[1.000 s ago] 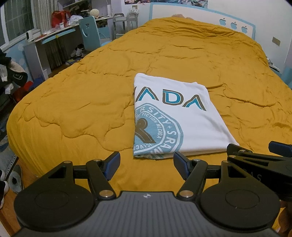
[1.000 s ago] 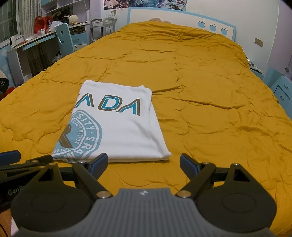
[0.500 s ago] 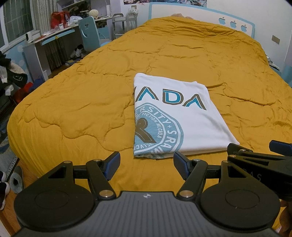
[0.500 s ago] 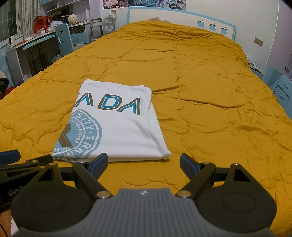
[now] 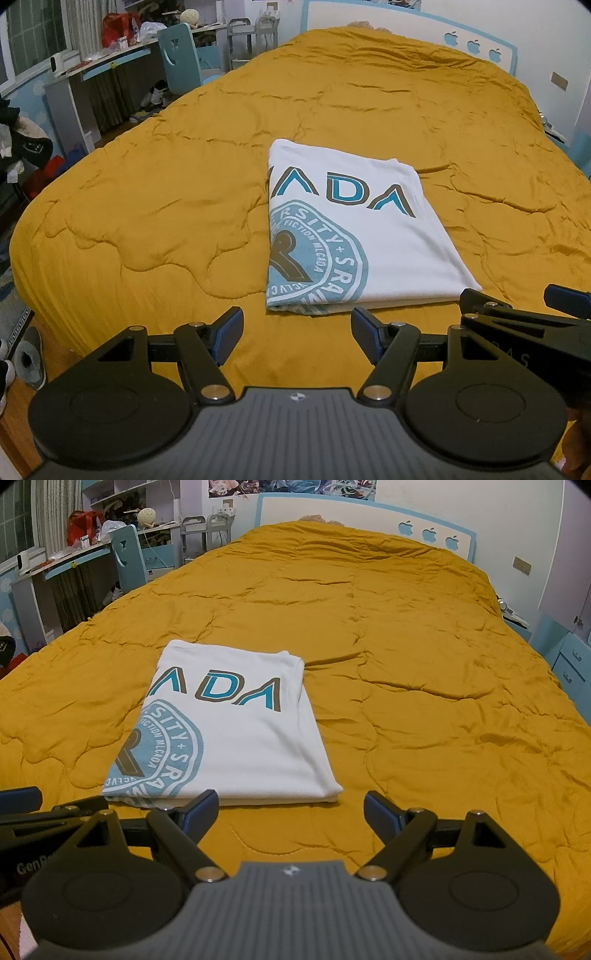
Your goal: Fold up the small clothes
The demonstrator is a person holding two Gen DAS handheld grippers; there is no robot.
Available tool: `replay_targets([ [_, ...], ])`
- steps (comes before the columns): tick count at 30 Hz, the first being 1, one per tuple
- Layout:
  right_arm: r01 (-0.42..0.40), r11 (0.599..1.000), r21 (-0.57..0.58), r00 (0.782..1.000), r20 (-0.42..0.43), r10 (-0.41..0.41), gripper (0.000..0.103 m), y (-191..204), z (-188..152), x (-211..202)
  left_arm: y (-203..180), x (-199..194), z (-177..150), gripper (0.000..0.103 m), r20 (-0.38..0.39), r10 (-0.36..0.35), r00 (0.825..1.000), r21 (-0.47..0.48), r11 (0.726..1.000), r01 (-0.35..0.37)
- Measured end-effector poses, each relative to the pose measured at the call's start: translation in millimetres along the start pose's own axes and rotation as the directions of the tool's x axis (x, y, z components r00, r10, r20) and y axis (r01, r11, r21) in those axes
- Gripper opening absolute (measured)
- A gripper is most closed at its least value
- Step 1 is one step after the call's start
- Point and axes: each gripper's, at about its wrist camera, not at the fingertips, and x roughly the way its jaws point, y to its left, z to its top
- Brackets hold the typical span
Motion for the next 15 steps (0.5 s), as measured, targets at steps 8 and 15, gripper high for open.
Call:
replay_targets([
  [8,0.002,1.000,0.000,1.000,0.001,-0.002,0.082,-1.5,-0.3,-1.4,-0.9,1.2,-0.1,0.078,-0.003,-0.007,1.000,-0.004,1.000,0.007],
  [15,0.012,1.000,-0.005,1.000,-0.004,-0.012,0.081,-3.1,0.6,-1.3,-1.9,3.2,0.8,0.078,-0.017,-0.005,1.000,-0.001,1.000,0.005],
])
